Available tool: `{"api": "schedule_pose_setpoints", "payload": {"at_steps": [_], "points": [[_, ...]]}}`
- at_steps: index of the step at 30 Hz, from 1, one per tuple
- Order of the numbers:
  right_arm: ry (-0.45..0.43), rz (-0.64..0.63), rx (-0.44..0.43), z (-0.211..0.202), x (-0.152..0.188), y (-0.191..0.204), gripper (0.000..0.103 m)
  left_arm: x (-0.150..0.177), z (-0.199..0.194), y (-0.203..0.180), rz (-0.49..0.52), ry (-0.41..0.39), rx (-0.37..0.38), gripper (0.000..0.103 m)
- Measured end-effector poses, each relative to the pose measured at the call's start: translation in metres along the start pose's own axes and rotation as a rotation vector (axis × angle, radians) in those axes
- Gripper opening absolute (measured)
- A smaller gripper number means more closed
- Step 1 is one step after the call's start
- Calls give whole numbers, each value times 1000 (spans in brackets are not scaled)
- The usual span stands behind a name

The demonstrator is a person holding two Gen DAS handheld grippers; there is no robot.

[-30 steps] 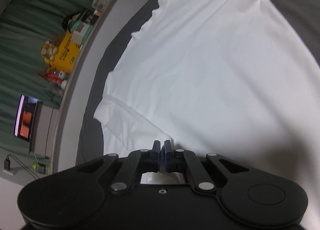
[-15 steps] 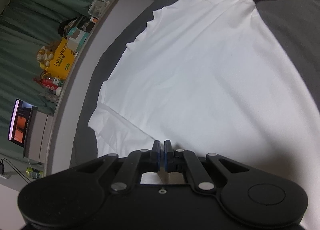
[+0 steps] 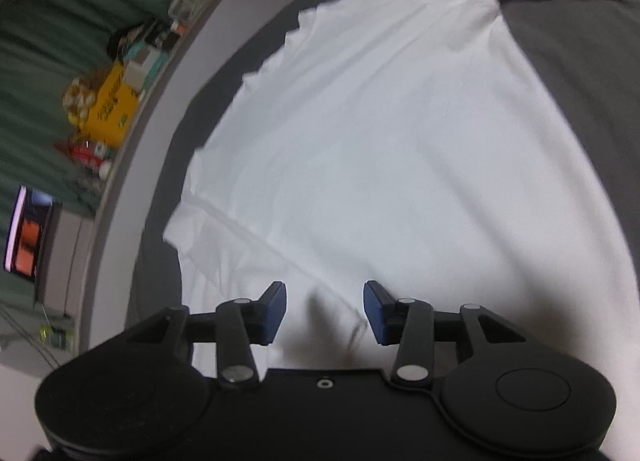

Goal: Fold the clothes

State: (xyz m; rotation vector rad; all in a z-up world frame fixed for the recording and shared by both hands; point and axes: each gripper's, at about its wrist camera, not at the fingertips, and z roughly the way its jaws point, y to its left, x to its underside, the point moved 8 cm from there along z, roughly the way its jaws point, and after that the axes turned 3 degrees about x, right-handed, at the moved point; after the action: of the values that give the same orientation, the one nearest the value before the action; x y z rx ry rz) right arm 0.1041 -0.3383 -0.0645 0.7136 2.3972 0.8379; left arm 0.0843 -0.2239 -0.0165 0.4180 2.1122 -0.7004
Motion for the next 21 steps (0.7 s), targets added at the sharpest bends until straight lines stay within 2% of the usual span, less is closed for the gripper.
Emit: {"api": "schedule_pose_setpoints", "payload": {"at_steps": [6, 10, 12, 14, 16, 21], "points": [[-6, -28, 2, 2, 4, 3, 40, -18, -25, 46, -15, -12, -114, 4], [-1, -50, -2, 3, 6, 5, 24, -21, -36, 73, -8, -15, -172, 4], [7, -58, -2, 4, 8, 5, 21, -22, -38, 84, -23, -33, -192, 4], [9, -71, -1, 5, 10, 5, 12, -18, -36, 94, -44, -58, -206, 4], [6, -80, -5, 5, 10, 5, 7, -9, -36, 102, -53, -80, -215, 4], [-28, -56, -43, -5, 5, 7, 6, 14, -26, 112, -63, -51, -226, 4]]}}
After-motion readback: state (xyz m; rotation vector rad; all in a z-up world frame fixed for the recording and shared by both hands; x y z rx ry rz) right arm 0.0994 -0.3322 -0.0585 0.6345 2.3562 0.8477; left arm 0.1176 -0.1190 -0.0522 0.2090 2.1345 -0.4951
